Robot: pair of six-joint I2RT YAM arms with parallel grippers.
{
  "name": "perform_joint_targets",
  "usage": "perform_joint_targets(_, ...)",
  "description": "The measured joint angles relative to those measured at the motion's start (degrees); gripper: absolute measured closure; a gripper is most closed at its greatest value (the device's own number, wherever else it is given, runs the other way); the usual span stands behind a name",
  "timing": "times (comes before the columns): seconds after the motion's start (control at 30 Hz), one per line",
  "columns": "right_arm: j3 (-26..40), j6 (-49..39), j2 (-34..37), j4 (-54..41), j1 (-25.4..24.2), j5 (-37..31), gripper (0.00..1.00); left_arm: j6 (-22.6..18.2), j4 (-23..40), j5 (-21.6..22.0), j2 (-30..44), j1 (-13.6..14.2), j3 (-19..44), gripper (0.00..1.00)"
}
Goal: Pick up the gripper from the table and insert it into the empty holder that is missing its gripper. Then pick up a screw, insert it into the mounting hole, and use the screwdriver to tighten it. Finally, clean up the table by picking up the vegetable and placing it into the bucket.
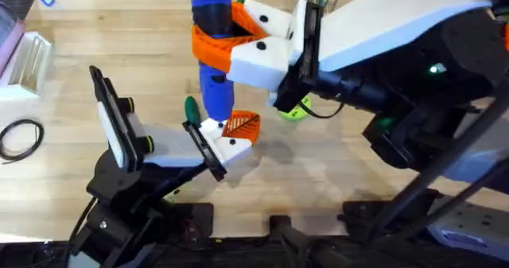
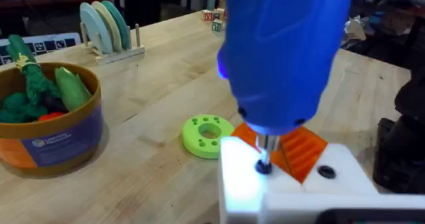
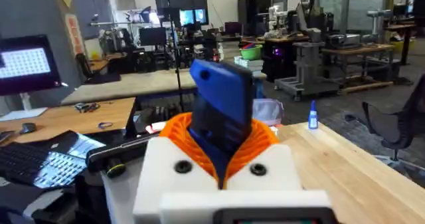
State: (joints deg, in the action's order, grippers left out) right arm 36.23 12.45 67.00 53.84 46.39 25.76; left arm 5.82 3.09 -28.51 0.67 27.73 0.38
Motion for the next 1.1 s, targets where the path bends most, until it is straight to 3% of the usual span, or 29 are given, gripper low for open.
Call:
perform_joint_targets(0.9,0.0,0.0,0.0,-2.5,0.0,-0.8,0.979,0.3,0.1,0.0,0.0,0.0,0.0,0.996)
perform_joint_targets(1.1,-0.4,0.0,0.3,2.0,0.2,0.3,0.979,0.0,-0.3,0.0,-0.2,0.0,0.0,0.996)
